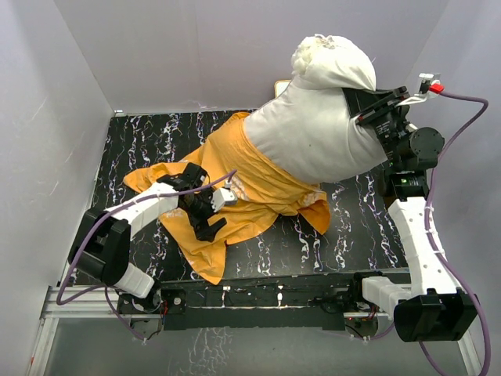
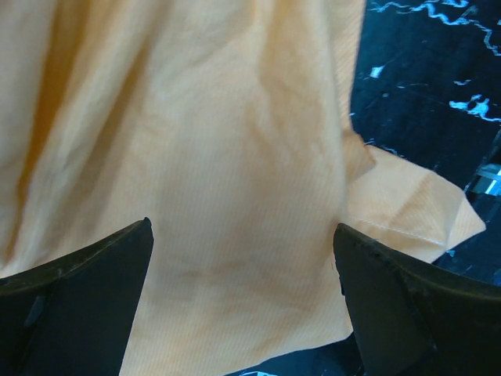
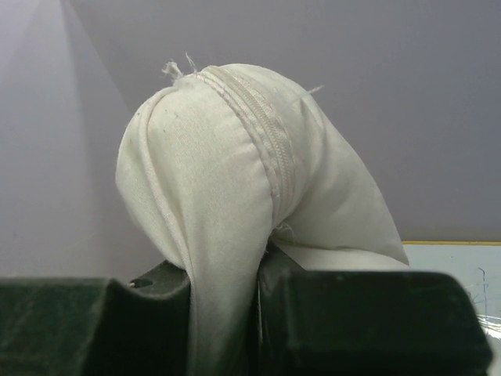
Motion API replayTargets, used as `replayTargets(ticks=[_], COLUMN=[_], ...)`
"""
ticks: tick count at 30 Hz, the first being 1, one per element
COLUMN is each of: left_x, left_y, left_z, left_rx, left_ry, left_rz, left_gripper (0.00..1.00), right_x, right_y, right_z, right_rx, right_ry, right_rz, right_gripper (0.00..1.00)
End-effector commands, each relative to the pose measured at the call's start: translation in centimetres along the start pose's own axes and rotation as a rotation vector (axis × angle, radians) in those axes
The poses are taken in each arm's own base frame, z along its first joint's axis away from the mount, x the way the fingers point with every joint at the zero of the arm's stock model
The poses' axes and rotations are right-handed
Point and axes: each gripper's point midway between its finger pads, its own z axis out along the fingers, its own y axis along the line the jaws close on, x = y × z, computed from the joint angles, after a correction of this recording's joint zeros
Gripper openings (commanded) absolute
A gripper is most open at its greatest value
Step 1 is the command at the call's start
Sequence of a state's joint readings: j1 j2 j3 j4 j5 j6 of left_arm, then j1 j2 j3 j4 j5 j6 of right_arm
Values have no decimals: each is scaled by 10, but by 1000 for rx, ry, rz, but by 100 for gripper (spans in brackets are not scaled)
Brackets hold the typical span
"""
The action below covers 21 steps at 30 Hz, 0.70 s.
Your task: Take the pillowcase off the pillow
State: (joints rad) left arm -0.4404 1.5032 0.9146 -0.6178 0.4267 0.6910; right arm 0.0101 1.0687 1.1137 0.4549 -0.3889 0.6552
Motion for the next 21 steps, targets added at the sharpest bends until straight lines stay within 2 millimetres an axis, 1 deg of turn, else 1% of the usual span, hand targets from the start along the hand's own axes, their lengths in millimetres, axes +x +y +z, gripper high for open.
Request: replayTargets(ticks=[1, 3, 6, 10, 12, 15, 16, 17, 18, 19, 21], left_x=[8, 14, 27, 39, 41, 38, 34, 34, 35, 38, 43], left_y=[-28, -26, -15, 3, 16, 39, 50, 60, 72, 81, 97], left_z=[4, 9, 15, 18, 15, 2, -6, -13, -21, -28, -43], left_rx=[62, 49, 0, -72, -113, -144, -163, -188, -218, -243, -292], left_ry=[52, 78, 140, 212, 213, 172, 146, 133, 118, 110, 97], left_rz=[49, 52, 40, 36, 19, -76, -109, -137, -156, -166, -181], left_gripper=[97, 97, 87, 67, 56, 42, 29, 16, 6, 0, 0], right_x=[-12, -1, 12, 26, 32, 39, 41, 41, 41, 41, 40], right_y=[11, 6, 1, 1, 5, 9, 11, 13, 16, 19, 26], right_z=[-5, -6, -9, -10, -10, -6, -5, -4, -3, -1, 1], right_rx=[-33, -26, -20, -23, -41, -74, -88, -103, -120, -139, -185], right_ry=[-38, -12, 22, 54, 71, 95, 102, 105, 107, 108, 109], right_rz=[-36, -27, -12, 17, 27, 37, 41, 43, 47, 52, 60], right_gripper=[8, 8, 8, 8, 8, 8, 8, 8, 8, 8, 8])
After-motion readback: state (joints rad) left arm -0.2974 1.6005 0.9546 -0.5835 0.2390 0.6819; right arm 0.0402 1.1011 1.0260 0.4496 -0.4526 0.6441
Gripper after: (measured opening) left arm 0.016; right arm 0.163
